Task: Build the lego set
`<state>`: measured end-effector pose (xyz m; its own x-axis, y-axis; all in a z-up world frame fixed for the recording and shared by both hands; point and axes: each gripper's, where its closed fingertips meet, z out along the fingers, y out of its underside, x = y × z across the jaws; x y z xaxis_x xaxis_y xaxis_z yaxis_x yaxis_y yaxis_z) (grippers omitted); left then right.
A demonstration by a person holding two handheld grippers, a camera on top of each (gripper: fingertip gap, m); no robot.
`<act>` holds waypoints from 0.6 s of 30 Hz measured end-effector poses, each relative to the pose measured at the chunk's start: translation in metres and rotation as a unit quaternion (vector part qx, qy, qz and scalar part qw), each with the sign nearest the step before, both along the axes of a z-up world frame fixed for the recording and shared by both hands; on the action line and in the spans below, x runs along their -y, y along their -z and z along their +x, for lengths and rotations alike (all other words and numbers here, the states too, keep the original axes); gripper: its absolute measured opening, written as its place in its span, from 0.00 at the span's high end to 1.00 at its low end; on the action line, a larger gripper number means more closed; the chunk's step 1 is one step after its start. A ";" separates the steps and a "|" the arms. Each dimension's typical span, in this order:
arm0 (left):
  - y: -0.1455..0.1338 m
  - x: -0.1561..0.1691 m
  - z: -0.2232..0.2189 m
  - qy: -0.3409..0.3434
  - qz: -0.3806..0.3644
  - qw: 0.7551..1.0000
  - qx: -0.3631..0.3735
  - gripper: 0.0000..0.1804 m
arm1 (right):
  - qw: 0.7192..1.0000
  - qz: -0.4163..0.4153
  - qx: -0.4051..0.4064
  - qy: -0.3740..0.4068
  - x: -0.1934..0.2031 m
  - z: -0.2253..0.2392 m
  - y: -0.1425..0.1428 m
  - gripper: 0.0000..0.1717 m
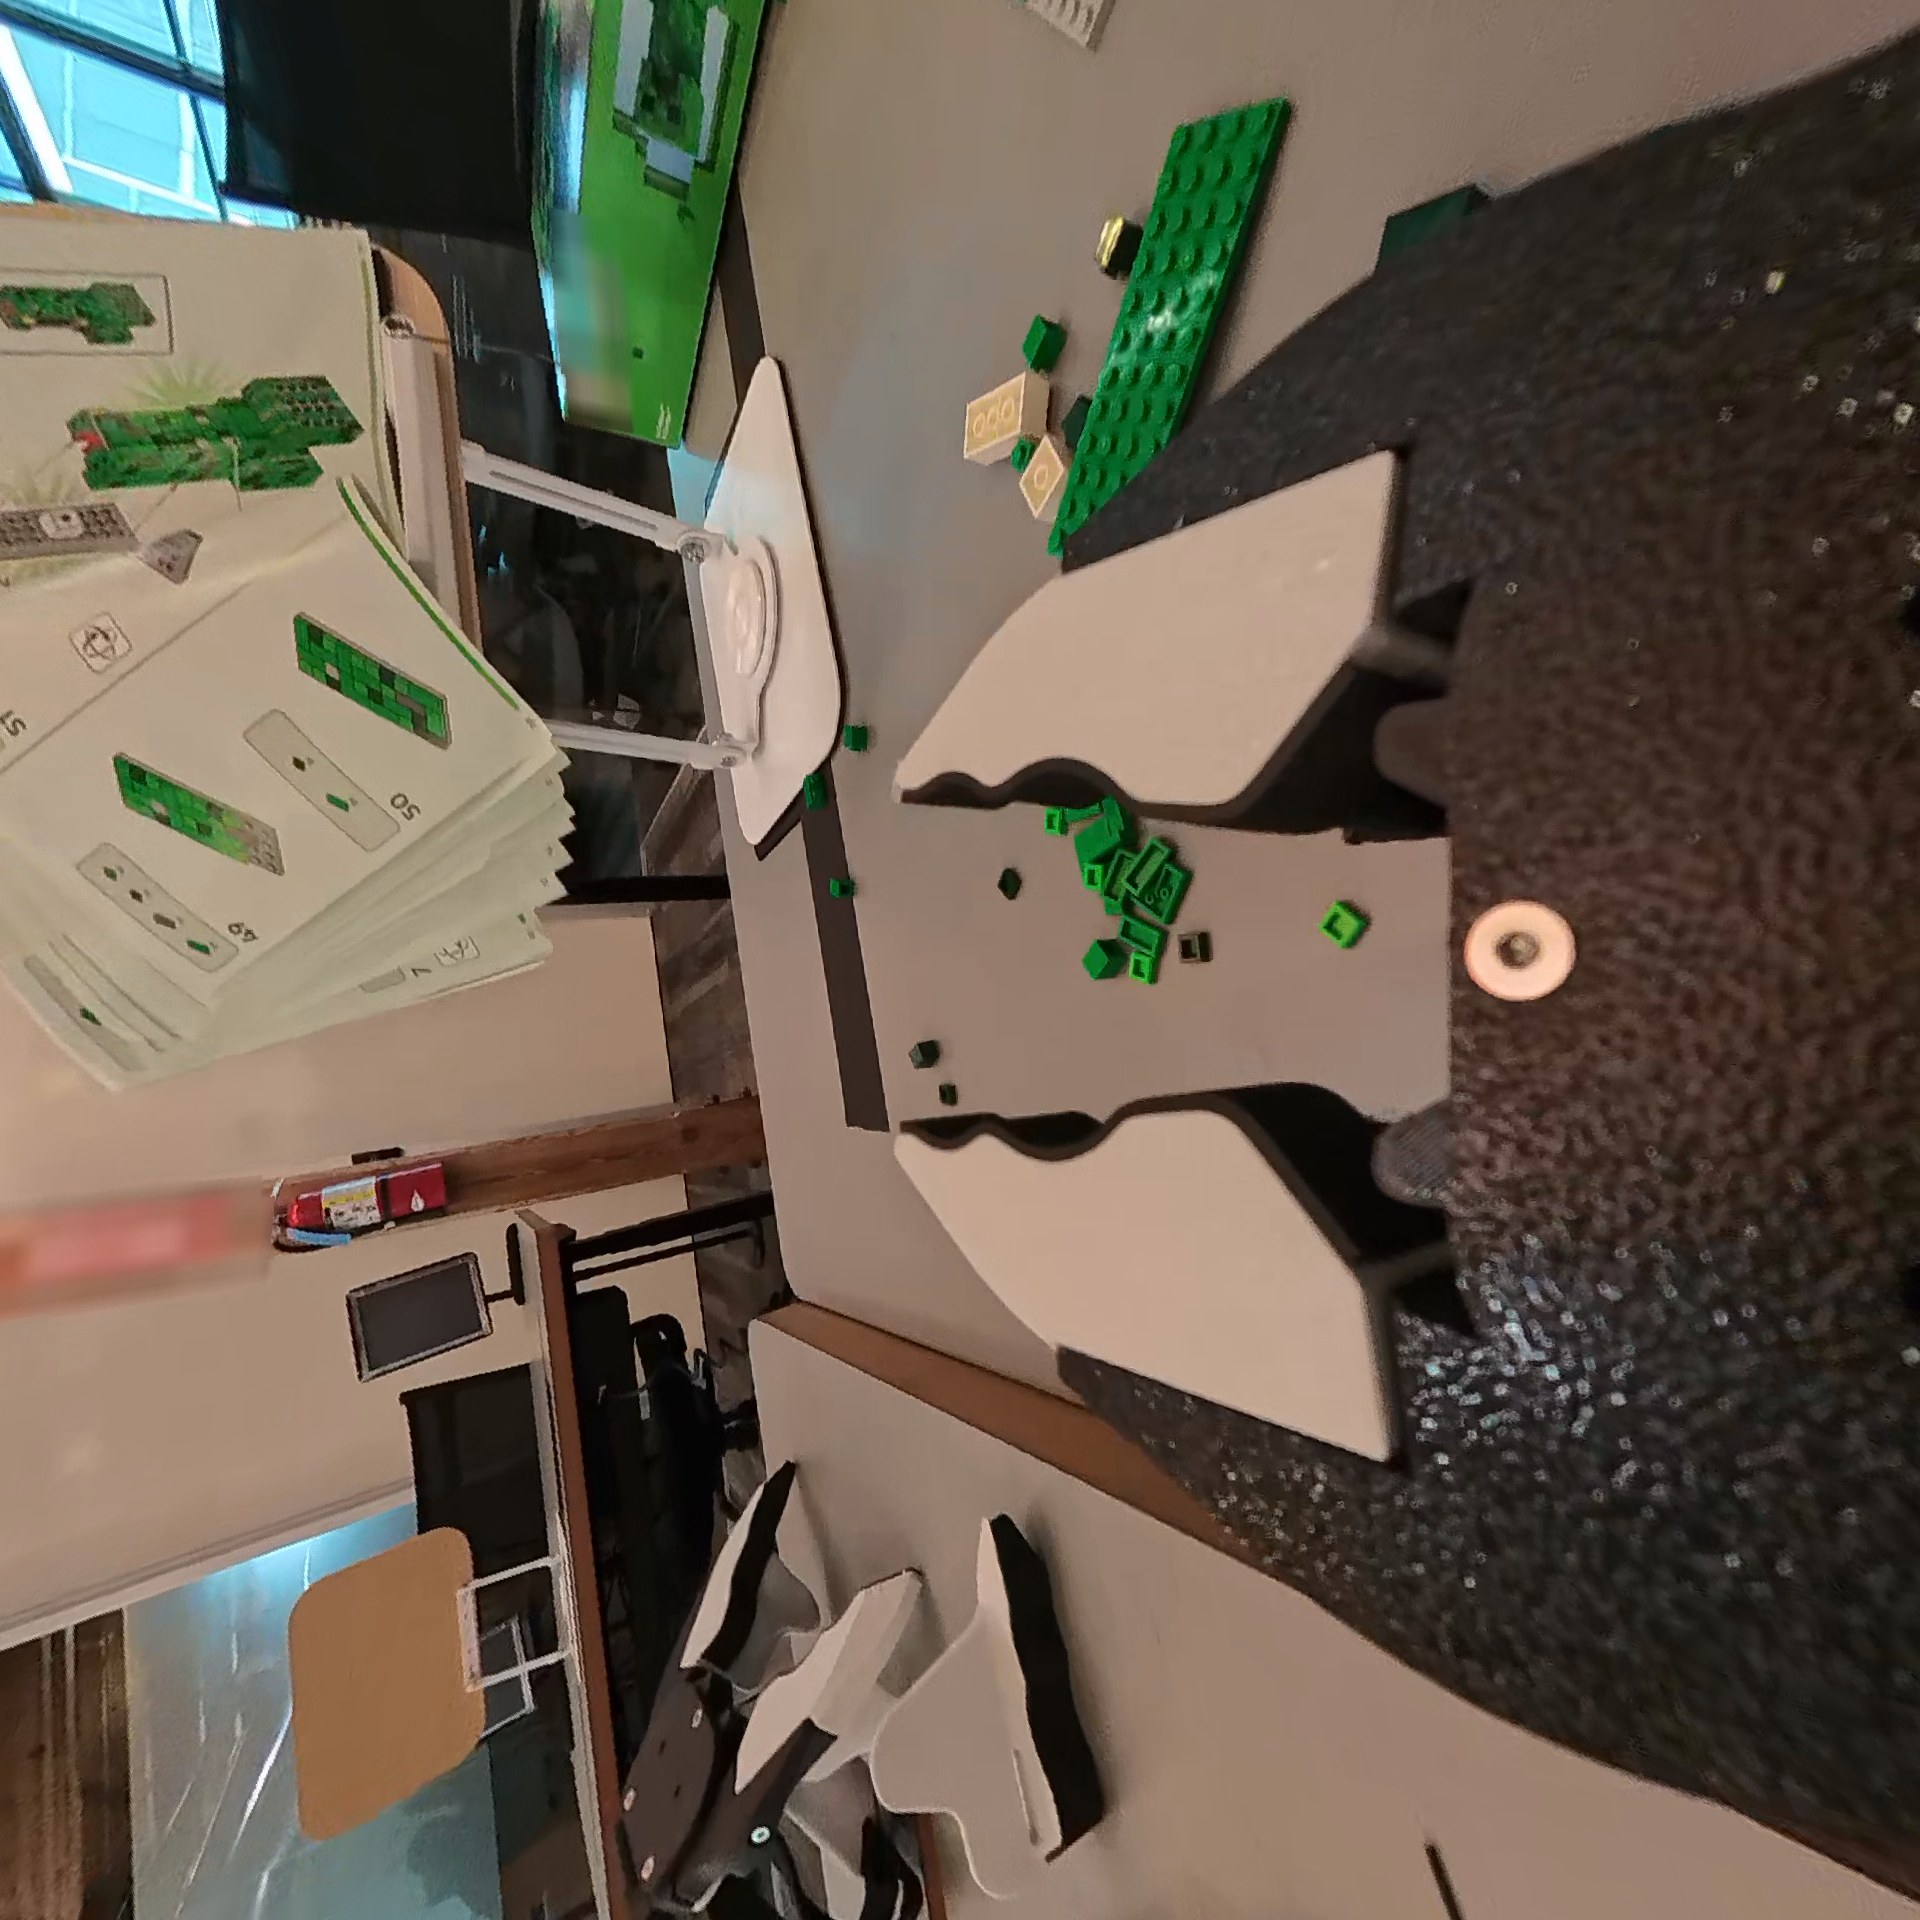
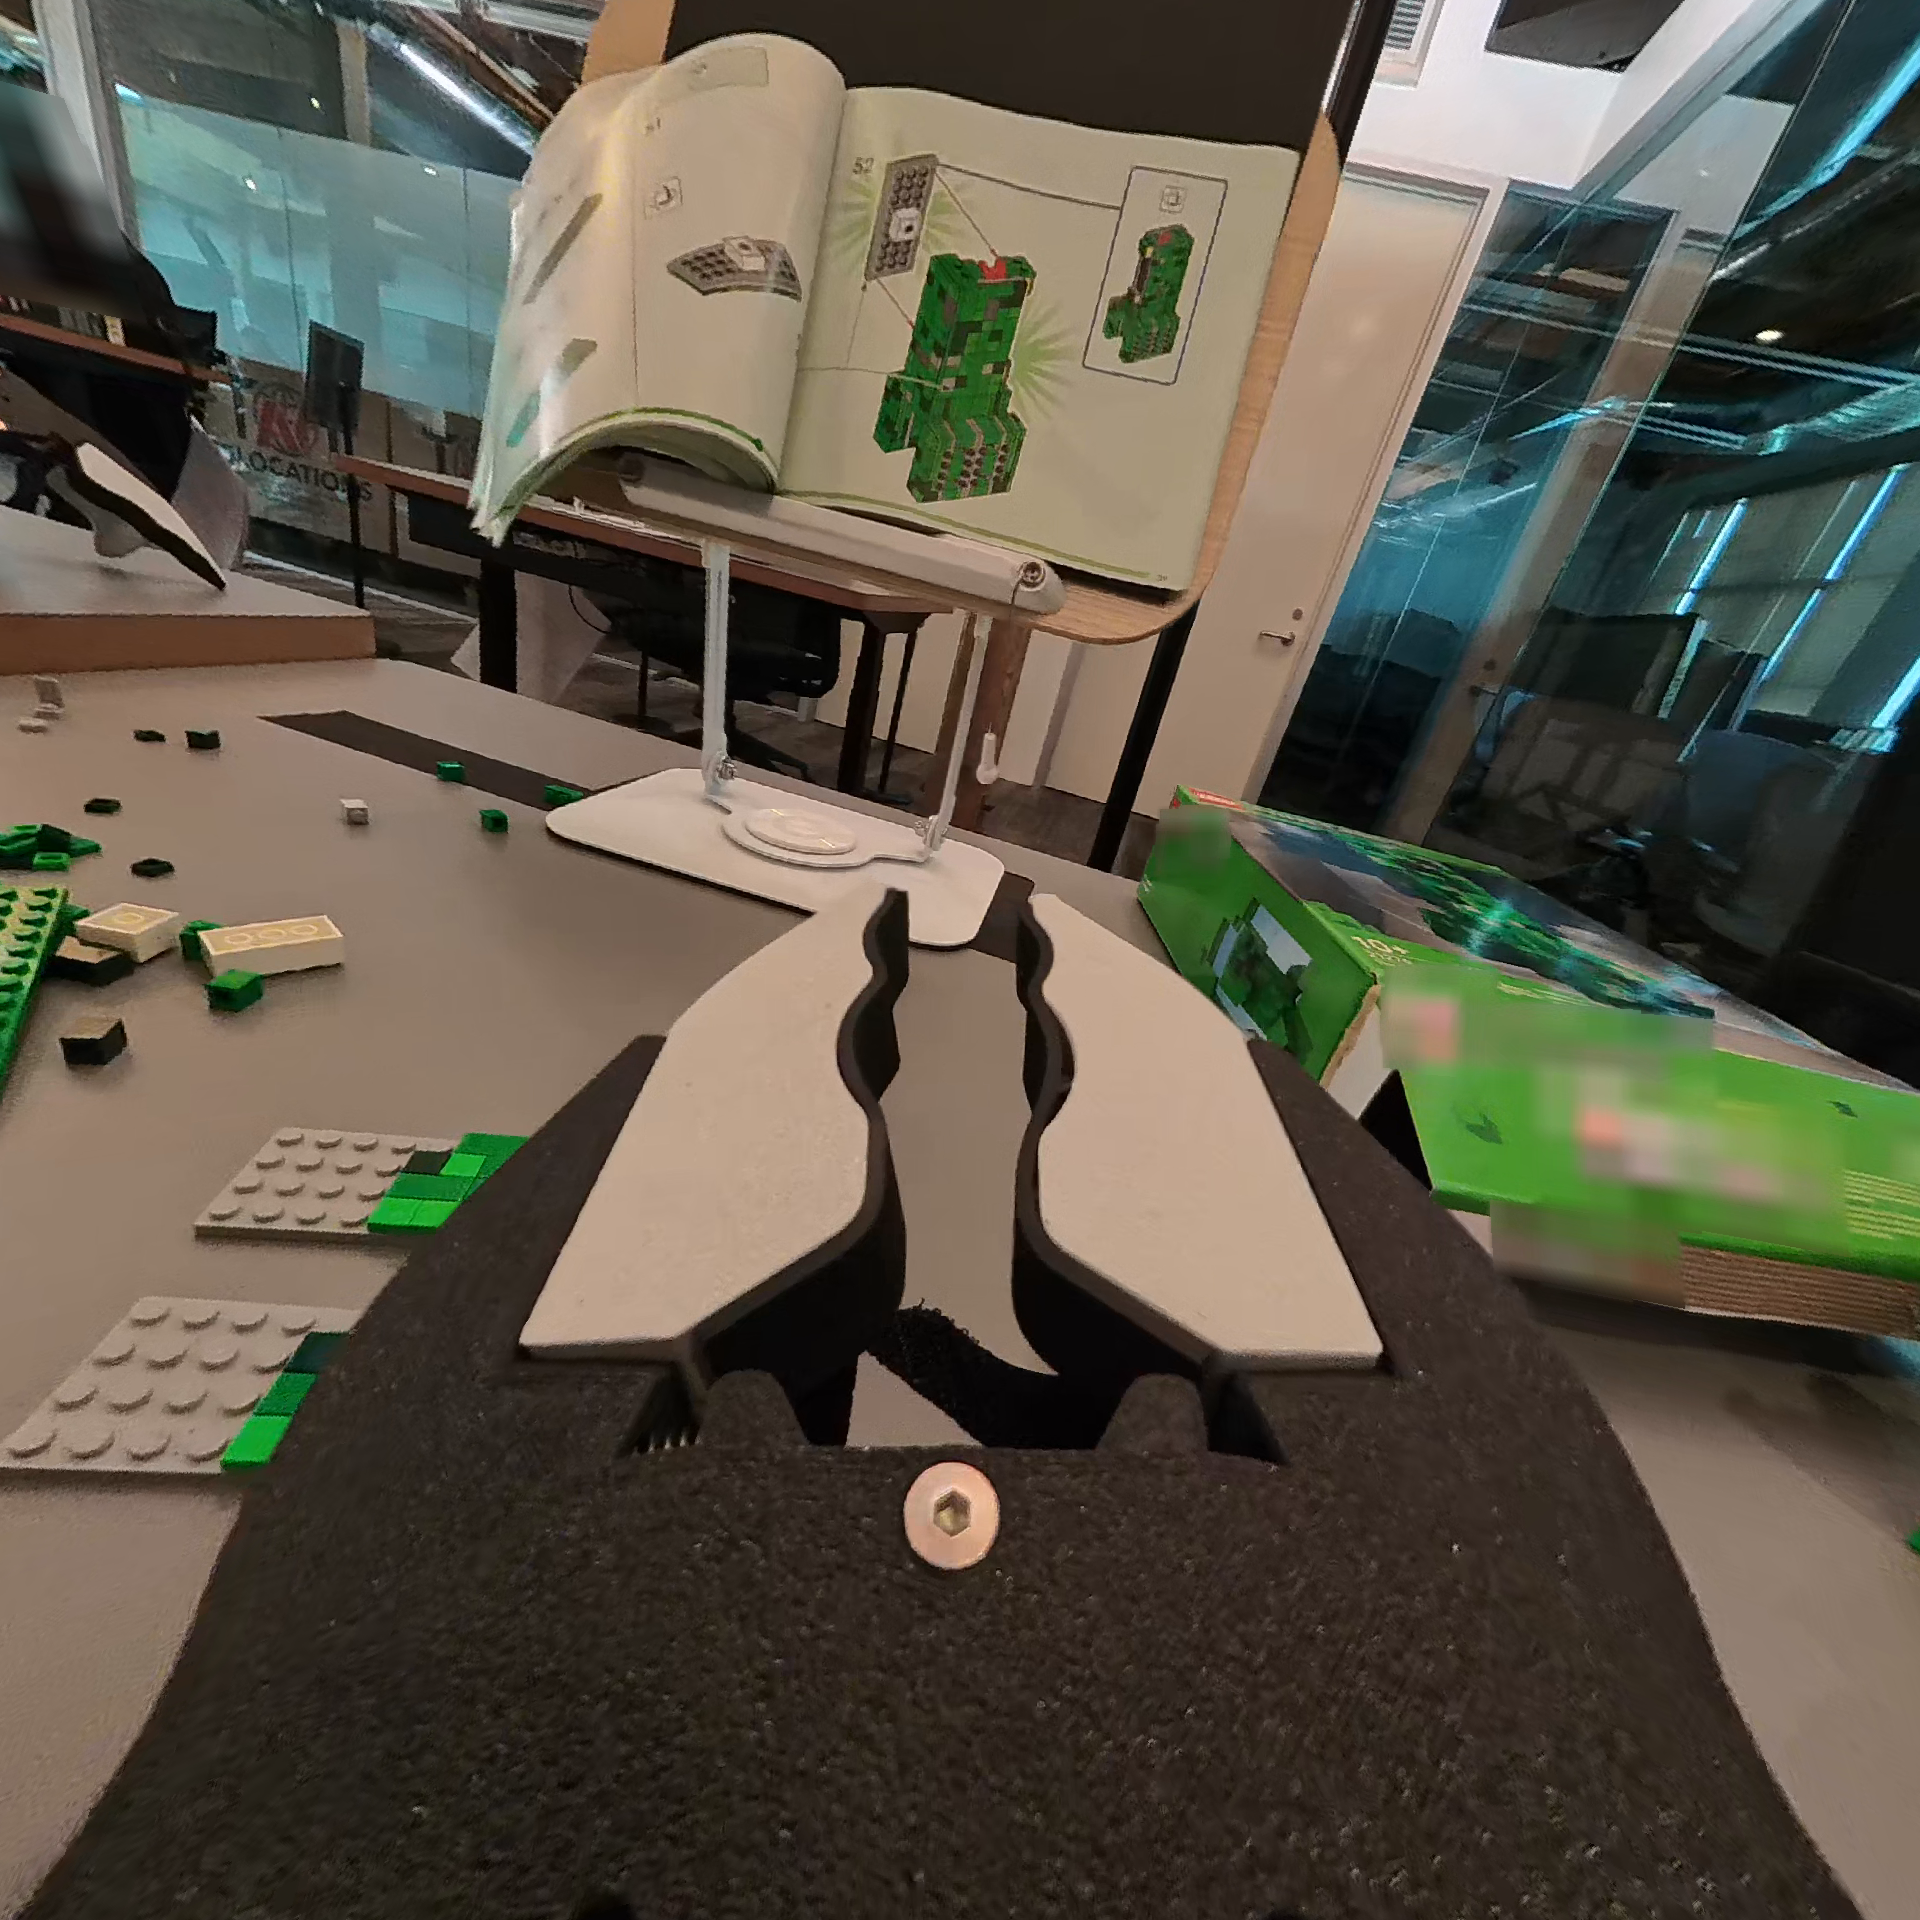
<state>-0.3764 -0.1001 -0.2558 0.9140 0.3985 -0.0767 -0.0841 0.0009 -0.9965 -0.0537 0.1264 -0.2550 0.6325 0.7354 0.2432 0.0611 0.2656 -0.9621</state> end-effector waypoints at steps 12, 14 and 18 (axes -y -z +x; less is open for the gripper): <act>0.001 -0.006 0.010 0.019 -0.011 1.000 -0.012 0.71 | 0.999 0.035 -0.003 -0.035 0.010 -0.015 -0.008 0.93; 0.002 -0.007 0.010 0.021 -0.012 1.000 -0.011 0.71 | 0.999 0.034 -0.010 -0.032 0.007 -0.019 -0.010 0.93; 0.003 -0.007 0.011 0.022 -0.015 1.000 -0.014 0.72 | 0.995 0.014 -0.087 -0.051 0.002 -0.031 -0.026 0.93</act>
